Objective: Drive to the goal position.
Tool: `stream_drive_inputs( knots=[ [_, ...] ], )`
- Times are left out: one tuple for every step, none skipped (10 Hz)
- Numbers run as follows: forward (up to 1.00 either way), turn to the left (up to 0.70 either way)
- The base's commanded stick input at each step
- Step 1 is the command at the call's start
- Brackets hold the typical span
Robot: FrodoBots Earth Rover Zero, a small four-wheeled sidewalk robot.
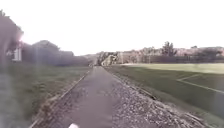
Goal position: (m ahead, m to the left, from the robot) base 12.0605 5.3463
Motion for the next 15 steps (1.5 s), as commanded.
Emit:
stream_drive_inputs(
  knots=[
    [0.7,0.03],
    [0.7,0.0],
    [0.7,0.0],
    [0.7,0.0],
    [0.7,0.0],
    [0.7,0.0],
    [0.7,0.0],
    [0.7,0.0],
    [0.7,0.0],
    [0.7,0.0],
    [0.7,0.0],
    [0.7,0.18],
    [0.7,0.05],
    [0.7,0.0],
    [0.7,0.0]
  ],
)
